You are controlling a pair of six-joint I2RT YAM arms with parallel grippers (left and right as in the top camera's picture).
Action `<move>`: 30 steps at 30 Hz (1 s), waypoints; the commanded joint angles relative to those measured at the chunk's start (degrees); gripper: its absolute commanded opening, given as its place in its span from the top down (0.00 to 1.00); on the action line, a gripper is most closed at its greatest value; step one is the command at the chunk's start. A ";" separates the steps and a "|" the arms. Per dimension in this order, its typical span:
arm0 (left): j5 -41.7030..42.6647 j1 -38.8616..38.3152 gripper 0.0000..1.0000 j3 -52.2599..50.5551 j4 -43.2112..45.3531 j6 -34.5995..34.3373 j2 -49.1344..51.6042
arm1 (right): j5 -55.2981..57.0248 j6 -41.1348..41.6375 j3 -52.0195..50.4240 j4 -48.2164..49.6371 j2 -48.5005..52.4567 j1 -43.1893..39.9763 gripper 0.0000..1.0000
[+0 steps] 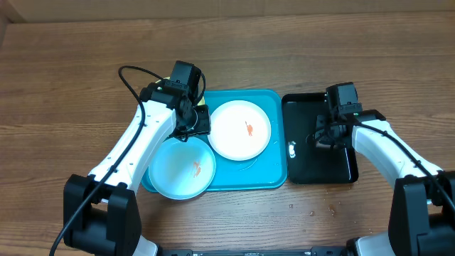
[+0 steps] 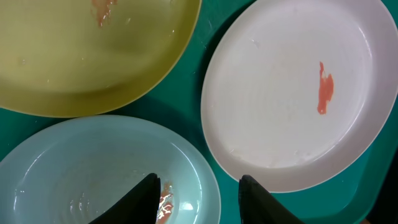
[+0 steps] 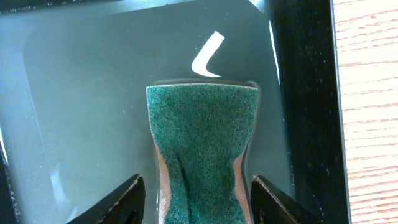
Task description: Clean dirty plates on tray and stack at the side
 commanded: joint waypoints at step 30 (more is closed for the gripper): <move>-3.23 -0.39 0.61 -5.29 7.04 -0.44 0.52 | -2.64 -0.09 0.59 0.26 3.32 -0.20 0.96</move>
